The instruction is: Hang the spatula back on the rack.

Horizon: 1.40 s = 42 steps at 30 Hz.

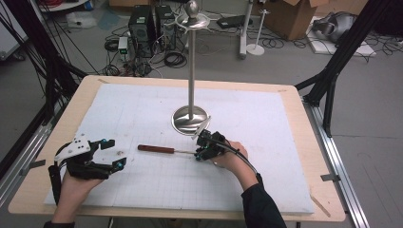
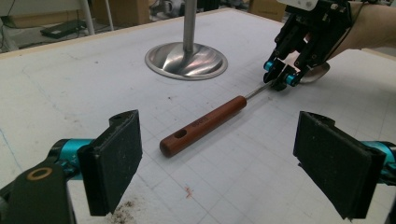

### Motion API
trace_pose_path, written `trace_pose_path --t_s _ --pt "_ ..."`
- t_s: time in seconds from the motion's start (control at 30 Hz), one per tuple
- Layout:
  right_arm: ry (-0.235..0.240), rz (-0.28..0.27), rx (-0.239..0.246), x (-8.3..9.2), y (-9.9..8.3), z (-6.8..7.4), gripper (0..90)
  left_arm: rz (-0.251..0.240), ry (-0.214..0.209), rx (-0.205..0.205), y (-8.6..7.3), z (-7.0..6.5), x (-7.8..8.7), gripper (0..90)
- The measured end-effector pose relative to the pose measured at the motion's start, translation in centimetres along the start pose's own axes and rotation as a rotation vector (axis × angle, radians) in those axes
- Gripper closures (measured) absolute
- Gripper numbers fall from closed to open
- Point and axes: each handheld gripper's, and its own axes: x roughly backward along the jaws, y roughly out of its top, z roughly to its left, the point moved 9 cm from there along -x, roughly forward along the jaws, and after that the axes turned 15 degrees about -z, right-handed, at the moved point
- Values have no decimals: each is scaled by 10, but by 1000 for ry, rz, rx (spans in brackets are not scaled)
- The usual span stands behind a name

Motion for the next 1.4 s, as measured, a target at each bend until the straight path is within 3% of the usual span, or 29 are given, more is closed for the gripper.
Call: trace_pose_path --t_s 0.23,0.33,0.7,1.0,1.4 --pt "-4 6 8 0 0 1 787 0 -1 0 0 0 0 161" --pt "10 9 13 0 0 3 841 -3 -4 0 1 0 1 163" --pt "-3 3 28 2 0 4 844 -4 -3 3 1 1 2 164" --pt "-18 -101 -13 18 -3 1 844 -8 -15 3 2 -3 0 166" --pt "-86 -259 -36 49 11 2 844 -18 -7 13 3 0 3 166"
